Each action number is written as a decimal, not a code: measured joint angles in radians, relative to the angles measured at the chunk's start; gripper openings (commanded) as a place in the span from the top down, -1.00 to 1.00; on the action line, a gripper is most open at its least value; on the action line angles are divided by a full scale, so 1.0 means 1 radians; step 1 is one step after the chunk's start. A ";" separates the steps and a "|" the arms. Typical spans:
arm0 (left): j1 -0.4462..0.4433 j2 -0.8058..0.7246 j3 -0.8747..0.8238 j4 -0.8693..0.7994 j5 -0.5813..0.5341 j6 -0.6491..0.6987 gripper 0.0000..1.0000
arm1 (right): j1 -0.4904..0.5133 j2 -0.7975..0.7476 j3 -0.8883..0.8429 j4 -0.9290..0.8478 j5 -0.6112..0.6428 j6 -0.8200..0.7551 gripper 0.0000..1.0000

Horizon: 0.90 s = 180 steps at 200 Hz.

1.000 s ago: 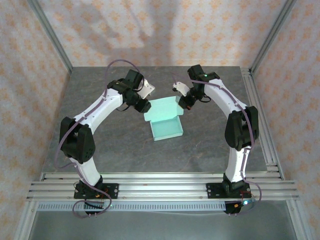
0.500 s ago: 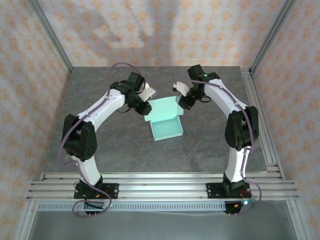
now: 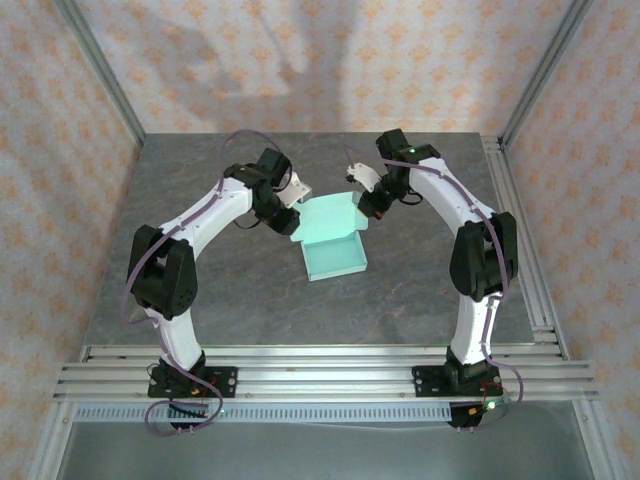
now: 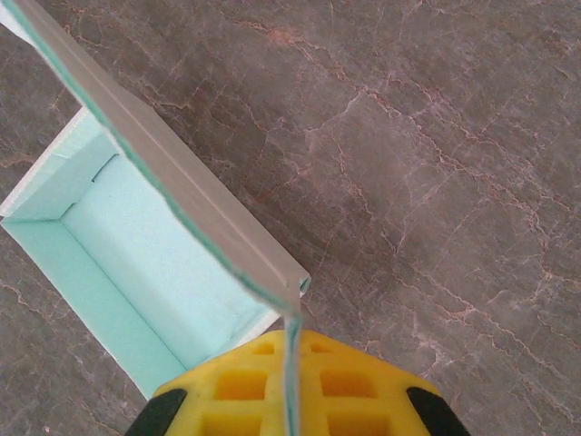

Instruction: Fold the paper box

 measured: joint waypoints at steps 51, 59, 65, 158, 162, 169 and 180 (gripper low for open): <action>0.000 0.000 0.000 -0.003 0.027 -0.002 0.67 | 0.000 0.000 0.000 0.003 0.000 0.002 1.00; 0.000 0.000 0.000 -0.003 0.029 -0.004 0.71 | 0.000 0.000 0.000 0.003 0.000 0.004 1.00; 0.000 0.000 0.001 -0.003 0.030 -0.004 0.75 | 0.000 0.000 0.000 0.003 0.000 0.004 1.00; 0.000 0.000 0.002 0.014 0.043 -0.058 1.00 | 0.007 -0.019 -0.025 0.053 0.044 0.086 1.00; 0.000 0.000 0.002 0.021 0.041 -0.068 1.00 | 0.009 -0.026 -0.034 0.066 0.053 0.100 1.00; 0.000 0.000 0.002 0.032 0.036 -0.086 1.00 | 0.015 -0.045 -0.058 0.096 0.076 0.134 1.00; -0.001 -0.001 0.002 0.050 0.025 -0.108 1.00 | 0.030 -0.080 -0.106 0.154 0.119 0.185 1.00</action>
